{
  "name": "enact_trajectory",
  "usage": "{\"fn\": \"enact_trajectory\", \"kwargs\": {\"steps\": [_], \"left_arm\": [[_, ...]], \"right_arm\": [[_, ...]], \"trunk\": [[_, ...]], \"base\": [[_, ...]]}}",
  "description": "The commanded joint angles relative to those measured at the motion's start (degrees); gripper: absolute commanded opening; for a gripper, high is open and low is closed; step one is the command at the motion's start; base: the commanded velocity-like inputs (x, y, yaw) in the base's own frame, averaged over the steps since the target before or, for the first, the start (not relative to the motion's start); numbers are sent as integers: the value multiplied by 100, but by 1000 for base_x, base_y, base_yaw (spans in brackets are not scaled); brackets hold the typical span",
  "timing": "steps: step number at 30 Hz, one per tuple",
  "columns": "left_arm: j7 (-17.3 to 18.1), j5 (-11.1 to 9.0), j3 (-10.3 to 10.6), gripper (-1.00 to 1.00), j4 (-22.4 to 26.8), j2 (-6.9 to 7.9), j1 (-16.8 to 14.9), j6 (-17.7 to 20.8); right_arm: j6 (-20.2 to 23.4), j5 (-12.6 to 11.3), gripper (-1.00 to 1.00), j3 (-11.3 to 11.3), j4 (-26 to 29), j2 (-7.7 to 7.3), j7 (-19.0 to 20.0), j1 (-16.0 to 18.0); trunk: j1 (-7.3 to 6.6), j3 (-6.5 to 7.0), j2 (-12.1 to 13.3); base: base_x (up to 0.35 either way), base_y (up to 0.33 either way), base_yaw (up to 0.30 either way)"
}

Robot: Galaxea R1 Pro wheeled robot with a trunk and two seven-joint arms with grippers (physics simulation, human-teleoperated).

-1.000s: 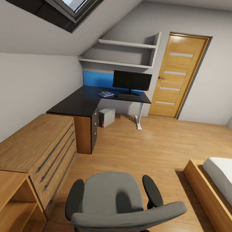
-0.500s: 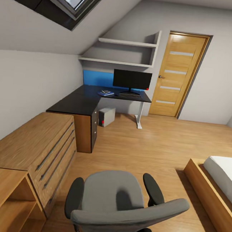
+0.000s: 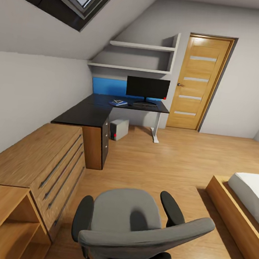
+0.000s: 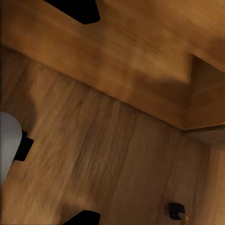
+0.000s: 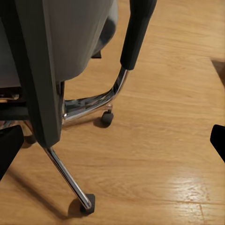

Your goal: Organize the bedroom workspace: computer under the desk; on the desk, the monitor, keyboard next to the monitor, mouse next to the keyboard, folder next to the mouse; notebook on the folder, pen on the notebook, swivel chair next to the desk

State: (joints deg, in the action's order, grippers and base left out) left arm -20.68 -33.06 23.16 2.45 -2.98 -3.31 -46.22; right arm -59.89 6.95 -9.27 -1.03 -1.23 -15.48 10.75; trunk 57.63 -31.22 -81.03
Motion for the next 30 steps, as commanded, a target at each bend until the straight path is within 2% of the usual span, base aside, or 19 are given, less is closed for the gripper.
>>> {"fn": "enact_trajectory", "kwargs": {"steps": [1,30], "left_arm": [[-41,-20,51,100,0,-1,-3,4],[-58,-25,49,100,12,25,-3,43]], "right_arm": [[-11,57,100,-12,-11,0,-60,6],[-11,60,100,-5,-11,0,-60,6]], "trunk": [[22,-24,-45],[659,-545,-1208]], "base": [[0,0,0],[0,0,0]]}}
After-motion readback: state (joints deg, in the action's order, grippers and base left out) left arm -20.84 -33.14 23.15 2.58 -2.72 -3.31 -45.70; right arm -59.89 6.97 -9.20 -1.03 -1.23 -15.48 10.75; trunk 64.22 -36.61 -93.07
